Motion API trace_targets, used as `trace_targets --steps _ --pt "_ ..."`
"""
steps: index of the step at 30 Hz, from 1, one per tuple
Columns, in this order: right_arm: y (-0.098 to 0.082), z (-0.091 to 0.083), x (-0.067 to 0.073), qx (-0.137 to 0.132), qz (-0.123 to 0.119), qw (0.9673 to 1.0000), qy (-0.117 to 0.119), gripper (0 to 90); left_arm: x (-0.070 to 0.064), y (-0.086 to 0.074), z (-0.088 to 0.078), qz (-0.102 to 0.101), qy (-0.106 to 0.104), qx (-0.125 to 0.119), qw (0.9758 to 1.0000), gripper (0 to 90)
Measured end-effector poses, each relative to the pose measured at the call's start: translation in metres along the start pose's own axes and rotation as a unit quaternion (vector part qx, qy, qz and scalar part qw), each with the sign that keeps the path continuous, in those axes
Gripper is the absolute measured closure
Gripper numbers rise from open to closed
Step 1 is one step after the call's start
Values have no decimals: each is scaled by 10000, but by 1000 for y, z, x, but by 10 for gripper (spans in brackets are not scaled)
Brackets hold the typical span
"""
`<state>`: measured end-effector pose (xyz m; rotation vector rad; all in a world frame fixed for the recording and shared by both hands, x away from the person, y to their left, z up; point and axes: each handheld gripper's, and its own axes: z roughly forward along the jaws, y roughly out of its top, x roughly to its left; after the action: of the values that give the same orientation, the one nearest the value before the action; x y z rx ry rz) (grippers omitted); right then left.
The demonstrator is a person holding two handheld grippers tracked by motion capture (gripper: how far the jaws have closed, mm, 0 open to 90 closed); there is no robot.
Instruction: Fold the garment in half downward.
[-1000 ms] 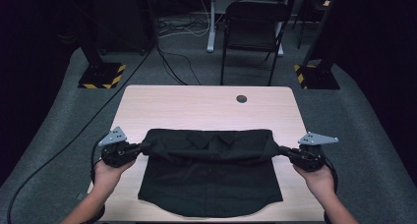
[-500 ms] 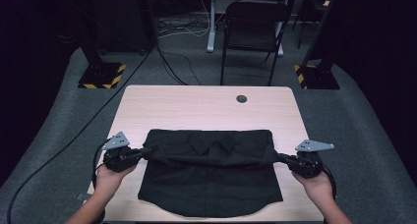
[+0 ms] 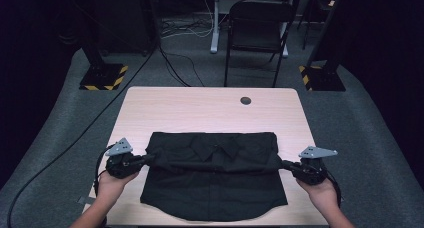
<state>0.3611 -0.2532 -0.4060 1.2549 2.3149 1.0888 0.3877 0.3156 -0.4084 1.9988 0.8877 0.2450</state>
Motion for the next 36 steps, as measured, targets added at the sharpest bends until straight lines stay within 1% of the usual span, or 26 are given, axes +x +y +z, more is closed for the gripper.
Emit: trace_targets --steps 21,28,36 --pt "-14 8 2 212 -8 9998 -13 886 0 -18 8 -123 -77 243 9996 870" --pt "-20 10 2 263 34 9996 9 887 0 -22 10 -116 -83 357 9993 870" --pt "-26 13 2 312 109 9994 44 887 0 -25 12 -135 -101 424 9990 868"
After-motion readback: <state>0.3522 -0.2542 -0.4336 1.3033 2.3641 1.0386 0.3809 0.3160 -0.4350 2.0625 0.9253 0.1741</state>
